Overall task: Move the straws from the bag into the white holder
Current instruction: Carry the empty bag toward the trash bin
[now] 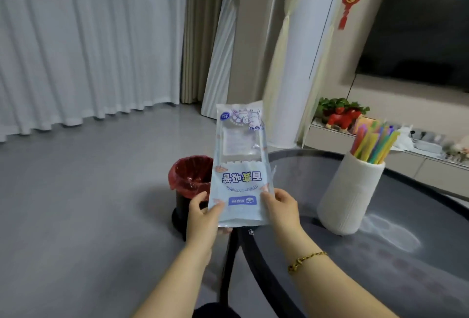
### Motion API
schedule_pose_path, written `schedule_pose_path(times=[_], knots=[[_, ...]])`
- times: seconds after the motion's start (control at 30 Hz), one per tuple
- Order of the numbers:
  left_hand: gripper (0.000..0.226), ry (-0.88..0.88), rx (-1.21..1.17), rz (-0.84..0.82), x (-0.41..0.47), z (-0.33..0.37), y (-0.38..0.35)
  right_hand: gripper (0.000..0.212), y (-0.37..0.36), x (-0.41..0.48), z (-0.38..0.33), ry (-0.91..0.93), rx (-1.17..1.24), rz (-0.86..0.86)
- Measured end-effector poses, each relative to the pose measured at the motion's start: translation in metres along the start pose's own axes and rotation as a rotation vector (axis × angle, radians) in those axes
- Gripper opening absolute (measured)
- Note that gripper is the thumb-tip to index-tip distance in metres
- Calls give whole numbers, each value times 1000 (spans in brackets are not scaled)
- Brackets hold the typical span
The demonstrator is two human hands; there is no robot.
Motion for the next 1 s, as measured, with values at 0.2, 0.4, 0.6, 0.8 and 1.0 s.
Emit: schedule_pose_path(times=[0.2,0.4,0.6,0.8,1.0], knots=[[34,41,35,29,67,-13,24,17,-63,64,17,-191,15,-108],[32,68,136,125,143,-22,29,36,-70,114,45,61,-580,-105],[30,133,263,137,195,-37,36,47,-46,133,88,165,-1052,-183],[35,195,259,129,231,-45,27,47,-48,138,94,212,-1069,-171],[44,266,378,114,240,-65,25,47,-49,140,96,234,-1051,-165]])
Point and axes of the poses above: each hand's wrist, its own x-axis towards the middle knuckle, its own y-axis out of the back of the hand, z = x × y, the point moved 3 cm from there along x, towards the middle knuckle
